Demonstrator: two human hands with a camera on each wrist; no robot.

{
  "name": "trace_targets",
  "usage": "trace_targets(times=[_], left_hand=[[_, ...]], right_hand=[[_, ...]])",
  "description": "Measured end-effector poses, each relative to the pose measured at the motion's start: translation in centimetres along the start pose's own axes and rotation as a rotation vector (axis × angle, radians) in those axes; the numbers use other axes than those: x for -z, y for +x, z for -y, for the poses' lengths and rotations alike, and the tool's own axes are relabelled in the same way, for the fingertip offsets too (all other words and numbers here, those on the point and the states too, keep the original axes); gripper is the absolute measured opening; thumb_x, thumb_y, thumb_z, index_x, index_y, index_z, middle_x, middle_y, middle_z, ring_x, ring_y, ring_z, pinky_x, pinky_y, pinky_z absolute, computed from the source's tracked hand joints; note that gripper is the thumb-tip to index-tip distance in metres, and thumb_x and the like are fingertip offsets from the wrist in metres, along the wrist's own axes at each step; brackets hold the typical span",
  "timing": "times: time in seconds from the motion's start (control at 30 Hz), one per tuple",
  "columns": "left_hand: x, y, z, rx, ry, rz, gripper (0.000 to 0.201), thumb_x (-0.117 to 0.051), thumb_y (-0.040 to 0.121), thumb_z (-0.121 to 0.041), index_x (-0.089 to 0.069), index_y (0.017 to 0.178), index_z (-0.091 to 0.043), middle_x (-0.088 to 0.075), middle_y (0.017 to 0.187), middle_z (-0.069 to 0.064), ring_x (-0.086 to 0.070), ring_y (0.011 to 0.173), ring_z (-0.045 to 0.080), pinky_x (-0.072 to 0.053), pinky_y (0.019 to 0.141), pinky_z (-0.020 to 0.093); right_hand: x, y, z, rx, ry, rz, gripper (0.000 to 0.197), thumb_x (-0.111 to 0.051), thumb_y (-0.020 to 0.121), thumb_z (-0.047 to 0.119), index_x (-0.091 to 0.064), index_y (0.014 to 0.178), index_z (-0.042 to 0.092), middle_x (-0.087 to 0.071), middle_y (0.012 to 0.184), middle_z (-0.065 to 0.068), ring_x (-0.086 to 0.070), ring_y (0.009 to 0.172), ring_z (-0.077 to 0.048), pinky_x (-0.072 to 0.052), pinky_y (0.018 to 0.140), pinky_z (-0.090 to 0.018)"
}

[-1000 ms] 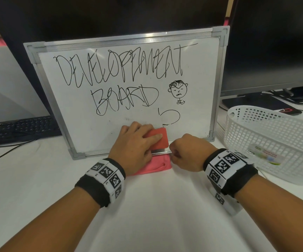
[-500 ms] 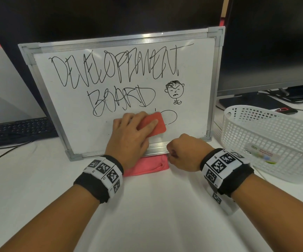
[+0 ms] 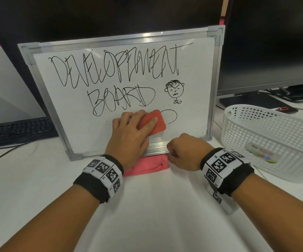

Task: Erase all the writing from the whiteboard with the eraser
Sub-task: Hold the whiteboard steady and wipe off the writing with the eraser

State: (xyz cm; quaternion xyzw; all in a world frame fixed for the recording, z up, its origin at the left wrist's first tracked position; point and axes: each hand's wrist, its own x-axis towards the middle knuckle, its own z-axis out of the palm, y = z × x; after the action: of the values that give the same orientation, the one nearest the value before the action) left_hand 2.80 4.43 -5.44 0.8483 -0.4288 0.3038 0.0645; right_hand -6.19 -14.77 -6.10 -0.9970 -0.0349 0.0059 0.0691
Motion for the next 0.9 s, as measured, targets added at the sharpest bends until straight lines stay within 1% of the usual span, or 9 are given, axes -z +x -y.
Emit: trace_targets(times=[0.13, 0.2, 0.27, 0.4, 0.53, 0.6, 0.7, 0.83, 0.9], left_hand=[[-1.0, -0.9, 0.1, -0.169, -0.033, 0.169, 0.049, -0.062, 0.078, -0.026, -0.063, 0.127, -0.03, -0.056, 0.131, 0.006, -0.051, 0.108, 0.035, -0.037, 0.088, 0.048], [-1.3, -1.2, 0.1, -0.195, -0.022, 0.225, 0.048, -0.06, 0.078, -0.026, -0.063, 0.126, -0.032, -0.056, 0.131, 0.004, -0.051, 0.109, 0.034, -0.035, 0.089, 0.047], [-1.2, -1.1, 0.2, -0.178, -0.014, 0.203, 0.048, -0.063, 0.08, -0.025, -0.062, 0.128, -0.032, -0.055, 0.134, 0.004, -0.05, 0.112, 0.033, -0.032, 0.09, 0.046], [-0.6, -0.7, 0.0, -0.114, 0.013, 0.13, 0.05, -0.064, 0.085, -0.026, -0.058, 0.134, -0.029, -0.053, 0.138, 0.006, -0.047, 0.114, 0.034, -0.035, 0.091, 0.049], [-1.2, -0.9, -0.2, -0.191, 0.002, 0.198, 0.047, -0.057, 0.084, -0.024, -0.06, 0.131, -0.031, -0.054, 0.137, 0.006, -0.049, 0.114, 0.036, -0.033, 0.092, 0.049], [-1.1, -0.7, -0.2, -0.177, 0.014, 0.193, 0.047, -0.053, 0.085, -0.026, -0.06, 0.131, -0.031, -0.054, 0.137, 0.006, -0.048, 0.114, 0.036, -0.034, 0.091, 0.049], [-0.6, -0.2, -0.4, -0.106, 0.008, 0.129, 0.047, -0.058, 0.087, -0.025, -0.058, 0.134, -0.029, -0.052, 0.139, 0.007, -0.046, 0.113, 0.035, -0.037, 0.09, 0.051], [-1.1, -0.3, -0.6, -0.197, -0.009, 0.188, 0.047, -0.052, 0.084, -0.024, -0.062, 0.129, -0.031, -0.055, 0.136, 0.006, -0.049, 0.112, 0.035, -0.037, 0.09, 0.05], [-1.0, -0.2, -0.7, -0.177, -0.003, 0.192, 0.047, -0.045, 0.085, -0.026, -0.062, 0.128, -0.03, -0.056, 0.135, 0.007, -0.051, 0.111, 0.036, -0.038, 0.089, 0.051]], right_hand=[[0.0, 0.0, 0.0, 0.0, 0.013, 0.004, 0.036, -0.051, 0.094, 0.039, -0.039, 0.063, 0.025, -0.046, 0.073, 0.0, -0.061, 0.076, -0.031, -0.04, 0.061, -0.03], [0.1, -0.1, 0.1, 0.002, 0.008, 0.008, 0.036, -0.051, 0.094, 0.037, -0.038, 0.063, 0.024, -0.045, 0.073, 0.0, -0.061, 0.079, -0.032, -0.039, 0.06, -0.03], [0.2, -0.2, 0.2, -0.003, 0.006, 0.006, 0.035, -0.051, 0.093, 0.035, -0.038, 0.063, 0.024, -0.045, 0.073, -0.001, -0.06, 0.079, -0.032, -0.038, 0.06, -0.03], [0.3, -0.2, 0.4, -0.009, -0.008, -0.008, 0.034, -0.053, 0.091, 0.035, -0.039, 0.063, 0.023, -0.044, 0.072, -0.001, -0.057, 0.071, -0.03, -0.038, 0.06, -0.029], [0.4, -0.2, 0.4, -0.008, 0.007, -0.013, 0.034, -0.052, 0.091, 0.035, -0.038, 0.062, 0.024, -0.043, 0.07, -0.001, -0.055, 0.069, -0.029, -0.035, 0.056, -0.028], [0.4, -0.2, 0.4, -0.005, 0.007, -0.019, 0.035, -0.052, 0.091, 0.036, -0.038, 0.062, 0.024, -0.044, 0.071, 0.0, -0.056, 0.07, -0.029, -0.032, 0.053, -0.027], [0.4, -0.3, 0.4, -0.009, -0.005, -0.025, 0.036, -0.053, 0.092, 0.037, -0.037, 0.063, 0.025, -0.044, 0.073, 0.0, -0.058, 0.074, -0.029, -0.032, 0.054, -0.028], [0.4, -0.3, 0.5, -0.013, 0.005, -0.016, 0.034, -0.052, 0.092, 0.037, -0.036, 0.064, 0.026, -0.044, 0.073, 0.0, -0.056, 0.072, -0.029, -0.032, 0.053, -0.028], [0.5, -0.3, 0.5, -0.018, 0.005, -0.015, 0.035, -0.053, 0.092, 0.038, -0.036, 0.064, 0.027, -0.044, 0.074, 0.001, -0.056, 0.072, -0.028, -0.03, 0.051, -0.027]])
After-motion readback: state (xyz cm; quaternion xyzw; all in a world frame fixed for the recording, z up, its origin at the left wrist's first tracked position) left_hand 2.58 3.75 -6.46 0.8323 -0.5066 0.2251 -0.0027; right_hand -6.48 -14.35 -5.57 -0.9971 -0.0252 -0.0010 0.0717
